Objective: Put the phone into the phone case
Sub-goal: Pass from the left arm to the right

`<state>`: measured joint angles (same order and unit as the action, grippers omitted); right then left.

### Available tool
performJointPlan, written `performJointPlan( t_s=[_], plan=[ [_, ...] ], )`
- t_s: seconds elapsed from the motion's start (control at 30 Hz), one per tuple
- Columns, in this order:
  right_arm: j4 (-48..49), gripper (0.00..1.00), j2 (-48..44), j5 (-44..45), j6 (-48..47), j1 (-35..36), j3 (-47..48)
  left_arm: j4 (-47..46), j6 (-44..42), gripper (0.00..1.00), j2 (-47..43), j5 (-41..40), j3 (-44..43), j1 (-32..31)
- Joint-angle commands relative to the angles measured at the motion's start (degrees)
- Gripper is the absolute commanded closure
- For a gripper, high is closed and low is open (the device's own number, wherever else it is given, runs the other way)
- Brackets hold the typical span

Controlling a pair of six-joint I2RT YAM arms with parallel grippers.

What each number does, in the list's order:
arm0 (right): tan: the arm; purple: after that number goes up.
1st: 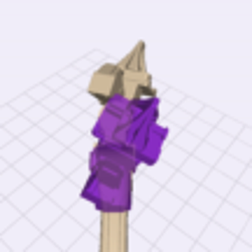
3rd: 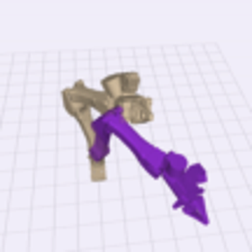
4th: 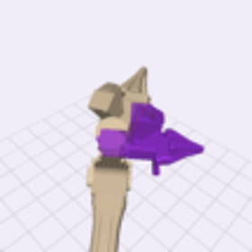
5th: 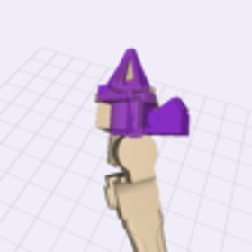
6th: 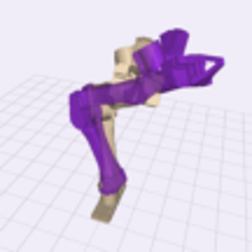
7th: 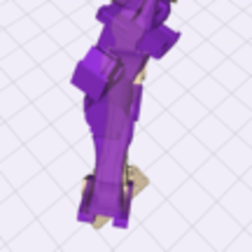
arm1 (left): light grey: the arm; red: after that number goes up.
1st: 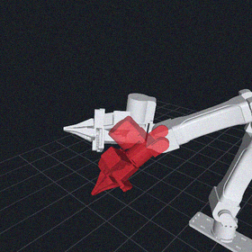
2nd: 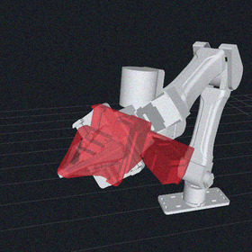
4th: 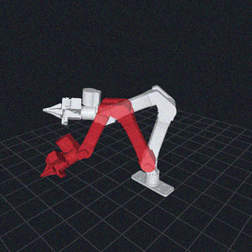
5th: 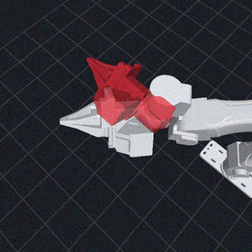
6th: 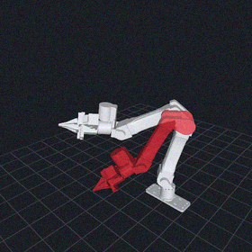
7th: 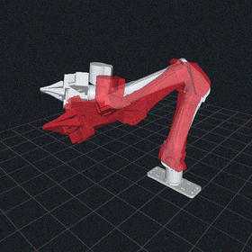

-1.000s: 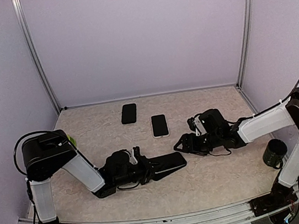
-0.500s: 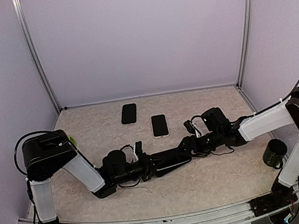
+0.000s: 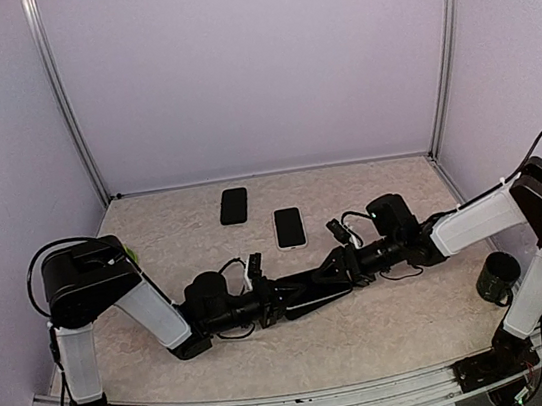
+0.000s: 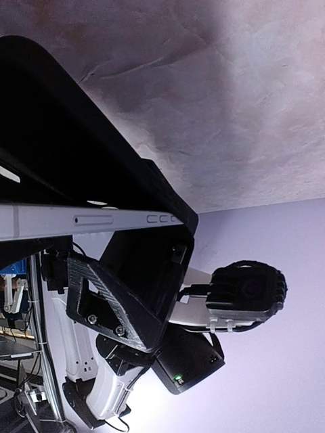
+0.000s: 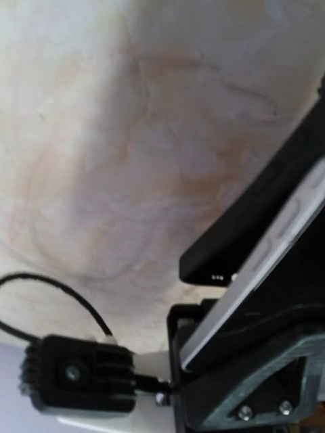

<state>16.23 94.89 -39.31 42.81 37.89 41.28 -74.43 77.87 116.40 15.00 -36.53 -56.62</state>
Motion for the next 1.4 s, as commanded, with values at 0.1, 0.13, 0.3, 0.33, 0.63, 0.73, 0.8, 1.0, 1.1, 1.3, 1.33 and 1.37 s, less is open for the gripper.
performJointPlan(
  t_s=[0.1,0.13,0.3,0.33,0.63,0.73,0.8,1.0,1.1,1.3,1.33,1.37],
  plan=[
    [8.12,0.30,0.90,-9.07,1.18,0.03,-1.69,-6.52,-1.64,1.00,1.32,5.24,-2.93,-0.68],
    [8.73,0.30,0.91,-9.61,1.48,0.07,-1.84,-6.52,-1.75,1.00,1.49,5.72,-3.18,-0.76],
    [11.78,0.35,1.16,-11.88,3.02,-0.25,-2.64,-6.38,-1.84,1.00,1.97,6.93,-3.81,-0.85],
    [12.27,0.36,1.17,-12.19,3.25,-0.31,-2.80,-6.38,-1.84,1.00,1.98,7.00,-3.81,-0.86],
    [15.88,0.47,1.65,-14.56,4.81,-0.54,-3.88,-5.43,-2.22,1.00,2.06,7.35,-3.87,-0.85],
    [17.13,0.54,2.07,-15.44,5.35,-0.63,-4.25,-4.49,-2.68,1.00,2.08,7.61,-4.26,-0.76],
    [18.28,0.57,2.37,-16.10,5.73,-0.62,-4.50,-3.82,-2.95,1.00,2.08,7.92,-4.56,-0.72],
    [20.48,0.68,2.83,-17.34,6.60,-0.71,-5.22,-2.31,-3.51,1.00,1.88,8.28,-5.19,-0.75],
    [21.03,0.73,3.06,-17.71,6.92,-0.72,-5.35,-2.05,-3.38,1.00,1.99,8.29,-5.36,-0.75],
    [22.53,0.78,3.45,-18.34,7.55,-0.72,-5.76,-2.11,-2.92,0.99,2.30,8.37,-5.52,-0.59],
    [22.67,0.78,3.58,-18.41,7.63,-0.71,-5.83,-2.11,-2.83,0.98,2.34,8.37,-5.52,-0.53],
    [22.87,0.79,3.67,-18.42,7.74,-0.72,-5.85,-2.15,-2.73,0.96,2.34,8.35,-5.48,-0.51]
  ],
)
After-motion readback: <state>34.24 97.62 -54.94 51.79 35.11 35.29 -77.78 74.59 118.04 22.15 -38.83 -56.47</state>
